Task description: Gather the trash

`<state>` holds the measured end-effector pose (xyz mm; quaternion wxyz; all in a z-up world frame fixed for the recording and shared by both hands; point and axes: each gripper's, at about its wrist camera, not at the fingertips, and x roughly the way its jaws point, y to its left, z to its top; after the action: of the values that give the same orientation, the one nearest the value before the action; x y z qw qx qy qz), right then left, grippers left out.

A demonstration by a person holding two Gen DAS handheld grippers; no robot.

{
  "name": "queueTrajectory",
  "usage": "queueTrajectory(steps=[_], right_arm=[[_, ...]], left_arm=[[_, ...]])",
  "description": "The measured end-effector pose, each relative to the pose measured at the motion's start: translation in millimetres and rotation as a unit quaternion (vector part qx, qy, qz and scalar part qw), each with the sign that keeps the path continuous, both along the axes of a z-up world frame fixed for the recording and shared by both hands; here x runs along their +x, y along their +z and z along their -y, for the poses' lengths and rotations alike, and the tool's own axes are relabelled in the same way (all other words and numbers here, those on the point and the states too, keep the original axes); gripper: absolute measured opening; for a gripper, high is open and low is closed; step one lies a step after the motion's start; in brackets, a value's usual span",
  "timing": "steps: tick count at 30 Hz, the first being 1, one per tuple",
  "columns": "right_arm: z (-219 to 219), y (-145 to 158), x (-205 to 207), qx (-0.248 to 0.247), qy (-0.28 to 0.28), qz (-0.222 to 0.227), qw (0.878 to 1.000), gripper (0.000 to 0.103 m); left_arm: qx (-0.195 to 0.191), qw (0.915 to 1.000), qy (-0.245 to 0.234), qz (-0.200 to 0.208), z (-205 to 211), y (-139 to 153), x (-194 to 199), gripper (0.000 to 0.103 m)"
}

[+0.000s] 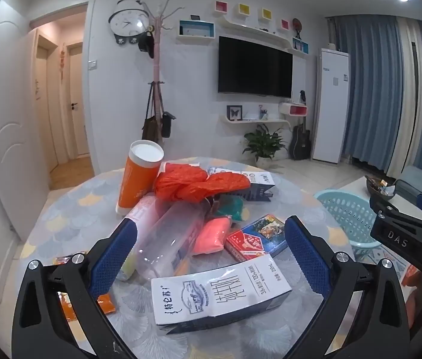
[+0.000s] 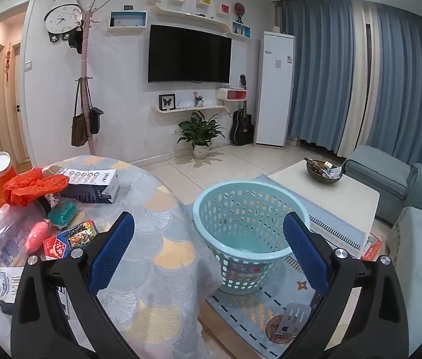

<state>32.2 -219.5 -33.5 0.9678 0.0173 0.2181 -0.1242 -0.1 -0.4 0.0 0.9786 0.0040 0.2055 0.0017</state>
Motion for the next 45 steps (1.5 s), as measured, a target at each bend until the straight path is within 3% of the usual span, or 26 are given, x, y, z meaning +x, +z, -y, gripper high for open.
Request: queueTrajectory(steps=[45], right_arm=[[-10,1,-1,0.001,0.006,0.000,1.000,0.092]], left_arm=[[-0.027,0.9994,-0.015,0.012,-6,7,-7,0.096]])
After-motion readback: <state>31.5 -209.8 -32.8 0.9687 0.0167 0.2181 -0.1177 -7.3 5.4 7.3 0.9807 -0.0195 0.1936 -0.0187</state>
